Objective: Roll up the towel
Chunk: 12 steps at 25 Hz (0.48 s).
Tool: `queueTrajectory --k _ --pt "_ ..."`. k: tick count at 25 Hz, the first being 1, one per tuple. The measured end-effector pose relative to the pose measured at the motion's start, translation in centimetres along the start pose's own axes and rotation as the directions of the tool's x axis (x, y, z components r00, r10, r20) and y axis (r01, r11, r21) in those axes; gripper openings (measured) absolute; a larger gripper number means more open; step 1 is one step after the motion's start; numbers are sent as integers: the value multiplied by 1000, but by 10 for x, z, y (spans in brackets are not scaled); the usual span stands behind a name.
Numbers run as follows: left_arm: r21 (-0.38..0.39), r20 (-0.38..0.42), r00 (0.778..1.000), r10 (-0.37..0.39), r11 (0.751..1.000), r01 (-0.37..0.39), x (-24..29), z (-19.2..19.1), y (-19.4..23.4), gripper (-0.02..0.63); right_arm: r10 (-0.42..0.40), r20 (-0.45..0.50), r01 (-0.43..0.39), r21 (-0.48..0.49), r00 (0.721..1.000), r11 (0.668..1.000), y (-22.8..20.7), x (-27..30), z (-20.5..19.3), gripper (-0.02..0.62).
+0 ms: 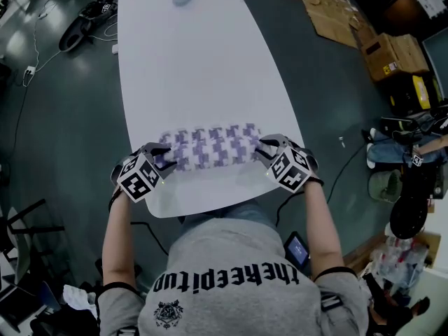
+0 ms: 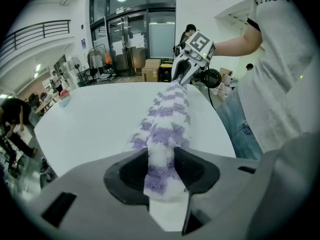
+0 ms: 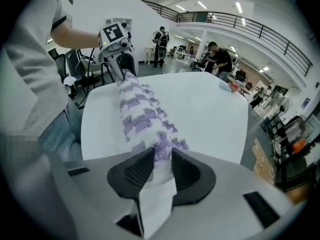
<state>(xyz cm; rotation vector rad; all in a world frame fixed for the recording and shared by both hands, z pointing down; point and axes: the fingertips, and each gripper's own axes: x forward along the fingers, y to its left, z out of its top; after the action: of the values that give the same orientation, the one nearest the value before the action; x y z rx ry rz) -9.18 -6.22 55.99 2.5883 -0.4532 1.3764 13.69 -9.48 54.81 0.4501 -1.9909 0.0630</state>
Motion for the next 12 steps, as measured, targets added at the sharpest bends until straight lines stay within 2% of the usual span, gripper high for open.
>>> queueTrajectory --k 12 --pt "-86 23 995 101 991 -99 6 4 34 156 -82 -5 82 7 997 997 -33 15 11 91"
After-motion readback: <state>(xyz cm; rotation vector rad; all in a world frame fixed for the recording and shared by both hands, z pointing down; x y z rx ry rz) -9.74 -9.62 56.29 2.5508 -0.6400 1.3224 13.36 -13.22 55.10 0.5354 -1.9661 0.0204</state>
